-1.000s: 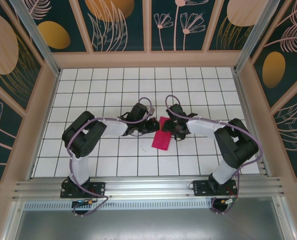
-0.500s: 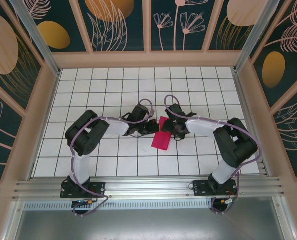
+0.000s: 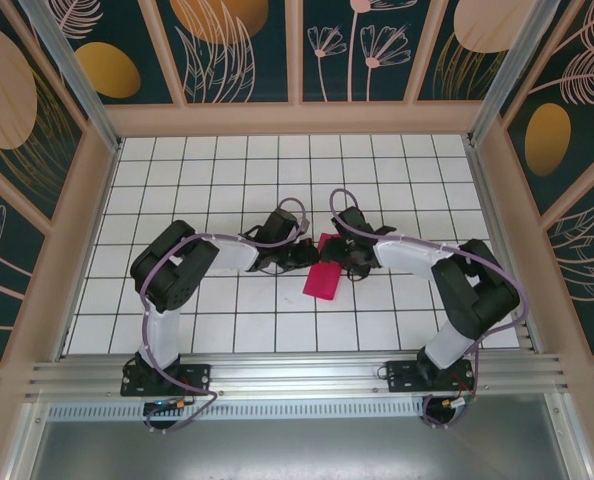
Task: Fold a paper plane with a square sheet of paper (pick it up from the middle)
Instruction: Hold the square sheet of paper at the center of the table, then fold the square sheet of paper in half at the center of the table.
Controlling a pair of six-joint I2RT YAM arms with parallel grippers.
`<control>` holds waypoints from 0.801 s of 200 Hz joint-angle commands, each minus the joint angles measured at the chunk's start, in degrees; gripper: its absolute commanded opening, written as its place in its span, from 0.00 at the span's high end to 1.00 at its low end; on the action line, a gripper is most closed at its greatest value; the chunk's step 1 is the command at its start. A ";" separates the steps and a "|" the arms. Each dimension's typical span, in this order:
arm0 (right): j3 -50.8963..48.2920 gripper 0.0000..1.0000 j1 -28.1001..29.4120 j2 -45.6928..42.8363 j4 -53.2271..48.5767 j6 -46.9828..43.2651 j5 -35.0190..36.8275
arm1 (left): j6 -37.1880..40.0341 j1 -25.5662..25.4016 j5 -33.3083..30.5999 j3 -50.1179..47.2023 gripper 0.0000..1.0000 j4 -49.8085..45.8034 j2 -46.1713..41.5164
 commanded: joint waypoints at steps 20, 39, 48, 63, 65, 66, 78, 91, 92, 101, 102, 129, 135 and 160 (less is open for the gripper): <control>-6.35 0.46 -3.25 -8.72 9.87 0.42 -9.89 | 1.61 -0.36 -3.08 -0.64 1.00 -4.50 0.89; -7.96 0.66 -3.55 -10.22 10.67 1.09 -10.17 | 1.68 -0.36 -3.08 -0.37 1.00 -4.66 1.18; -8.37 0.75 -3.55 -10.91 10.41 1.42 -9.35 | 1.58 -0.36 -3.09 -0.33 1.00 -4.63 1.19; -9.77 0.88 -3.56 -11.82 13.01 1.36 -11.46 | 1.53 -0.34 -3.09 -0.25 1.00 -4.58 1.36; -9.99 0.90 -3.55 -11.79 13.42 1.44 -12.01 | 1.53 -0.35 -3.13 -0.21 1.00 -4.57 1.36; -10.06 0.91 -3.58 -11.79 13.65 1.43 -12.45 | 1.53 -0.36 -3.10 -0.20 1.00 -4.56 1.36; -11.44 1.00 -3.60 -11.62 17.09 2.08 -16.29 | 1.77 -0.36 -3.12 -0.19 1.00 -4.66 1.35; -12.03 1.00 -3.58 -11.07 17.86 2.90 -17.01 | 1.92 -0.36 -3.30 -0.19 1.00 -5.04 1.44; -12.08 1.00 -3.59 -11.03 17.89 2.90 -17.02 | 1.95 -0.36 -3.28 -0.15 1.00 -5.11 1.45; -12.55 1.00 -3.60 -10.68 17.82 3.04 -16.67 | 1.98 -0.36 -3.28 -0.17 1.00 -5.06 1.54; -12.56 1.00 -3.60 -10.66 17.83 3.11 -16.63 | 1.97 -0.36 -3.27 -0.18 1.00 -5.03 1.54; -15.31 1.00 -6.68 -9.91 19.82 2.80 -18.22 | 1.86 -0.29 -3.26 -0.32 1.00 -4.82 1.57; -15.70 1.00 -6.93 -9.82 19.97 2.68 -18.55 | 1.88 -0.32 -3.27 -0.24 1.00 -4.84 1.59; -17.17 1.00 -8.04 -9.36 21.91 1.68 -20.51 | 2.15 -0.35 -3.26 0.01 1.00 -5.17 1.74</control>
